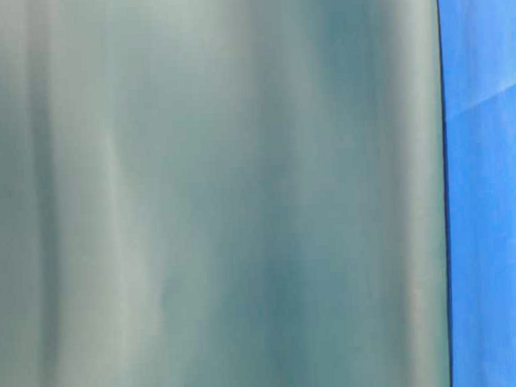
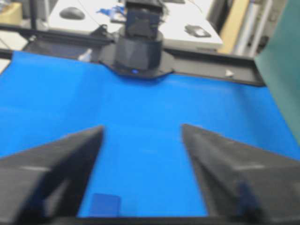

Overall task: Handover the blue block to the right arm after grasping it with the left arm, then place it in the designated position.
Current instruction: 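Open both grippers wide at their start positions, then move the open left gripper toward the blue cube, then lower the left gripper around the blue cube and close it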

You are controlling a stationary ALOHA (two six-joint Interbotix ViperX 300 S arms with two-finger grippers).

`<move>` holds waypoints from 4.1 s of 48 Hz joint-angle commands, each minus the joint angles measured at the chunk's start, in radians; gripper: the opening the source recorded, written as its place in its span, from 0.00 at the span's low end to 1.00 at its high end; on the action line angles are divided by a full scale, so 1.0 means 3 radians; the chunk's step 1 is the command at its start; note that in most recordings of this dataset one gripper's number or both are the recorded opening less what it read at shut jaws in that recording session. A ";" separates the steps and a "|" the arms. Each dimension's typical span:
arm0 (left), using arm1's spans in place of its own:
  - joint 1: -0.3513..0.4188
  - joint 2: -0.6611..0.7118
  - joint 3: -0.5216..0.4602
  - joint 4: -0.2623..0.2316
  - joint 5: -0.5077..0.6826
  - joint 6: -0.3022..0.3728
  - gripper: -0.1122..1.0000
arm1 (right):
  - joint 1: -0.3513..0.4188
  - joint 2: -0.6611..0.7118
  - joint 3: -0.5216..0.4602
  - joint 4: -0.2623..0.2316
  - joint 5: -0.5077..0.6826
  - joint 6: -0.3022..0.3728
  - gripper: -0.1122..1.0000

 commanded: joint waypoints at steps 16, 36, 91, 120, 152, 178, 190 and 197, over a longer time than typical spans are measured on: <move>-0.0015 0.0046 -0.0041 0.0005 -0.0036 -0.0046 0.93 | -0.0015 0.0020 -0.0102 0.0015 -0.0010 0.0026 0.98; 0.0036 0.0793 -0.0215 0.0000 -0.0649 -0.0051 0.92 | -0.0020 0.0031 -0.0118 0.0015 -0.0010 0.0026 0.98; 0.0087 0.3063 -0.2245 0.0000 -0.0409 -0.0051 0.92 | -0.0020 0.0036 -0.0128 0.0015 0.0046 0.0020 0.98; 0.0061 0.3303 -0.2935 -0.0010 0.1503 -0.0128 0.92 | -0.0020 0.0036 -0.0133 0.0015 0.0077 0.0026 0.98; 0.0005 0.3692 -0.4065 -0.0005 0.3671 -0.0159 0.92 | -0.0020 0.0046 -0.0143 0.0015 0.0184 0.0020 0.98; 0.0010 0.3692 -0.4060 0.0000 0.3671 -0.0210 0.92 | -0.0020 0.0051 -0.0153 0.0015 0.0199 0.0020 0.98; 0.0005 0.3692 -0.4065 0.0005 0.3666 -0.0194 0.92 | -0.0020 0.0051 -0.0153 0.0015 0.0199 0.0020 0.98; 0.0010 0.3692 -0.4065 0.0005 0.3671 -0.0179 0.92 | -0.0020 0.0051 -0.0153 0.0015 0.0199 0.0026 0.98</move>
